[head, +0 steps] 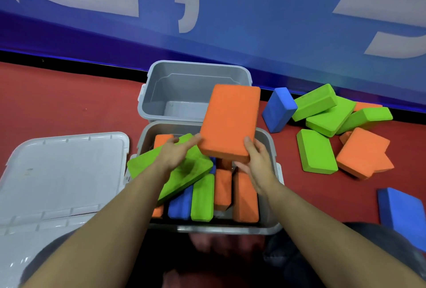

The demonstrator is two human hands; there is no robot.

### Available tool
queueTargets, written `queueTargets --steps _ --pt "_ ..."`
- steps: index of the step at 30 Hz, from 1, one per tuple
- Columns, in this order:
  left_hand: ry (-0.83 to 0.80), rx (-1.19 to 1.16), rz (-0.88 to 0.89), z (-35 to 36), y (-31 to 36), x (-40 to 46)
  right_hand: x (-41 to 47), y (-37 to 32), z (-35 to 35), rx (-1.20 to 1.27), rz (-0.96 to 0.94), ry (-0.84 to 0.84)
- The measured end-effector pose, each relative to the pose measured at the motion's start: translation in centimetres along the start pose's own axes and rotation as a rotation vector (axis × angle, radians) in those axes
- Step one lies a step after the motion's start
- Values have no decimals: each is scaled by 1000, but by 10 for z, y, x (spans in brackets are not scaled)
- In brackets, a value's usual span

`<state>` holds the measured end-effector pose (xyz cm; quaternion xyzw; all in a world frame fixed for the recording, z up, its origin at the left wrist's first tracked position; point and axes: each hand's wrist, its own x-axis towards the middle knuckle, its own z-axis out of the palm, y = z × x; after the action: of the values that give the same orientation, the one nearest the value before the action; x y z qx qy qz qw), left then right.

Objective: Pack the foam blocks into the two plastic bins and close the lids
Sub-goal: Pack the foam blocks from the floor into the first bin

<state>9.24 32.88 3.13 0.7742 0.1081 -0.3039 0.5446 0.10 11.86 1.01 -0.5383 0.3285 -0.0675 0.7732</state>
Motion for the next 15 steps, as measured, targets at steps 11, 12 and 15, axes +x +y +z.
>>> queueTargets --steps 11,12,15 --pt "-110 -649 115 42 26 7 34 6 42 152 195 -264" --pt "-36 -646 140 43 27 12 37 8 38 101 197 -286" --pt "95 -627 174 42 27 27 52 27 22 -103 198 -194"
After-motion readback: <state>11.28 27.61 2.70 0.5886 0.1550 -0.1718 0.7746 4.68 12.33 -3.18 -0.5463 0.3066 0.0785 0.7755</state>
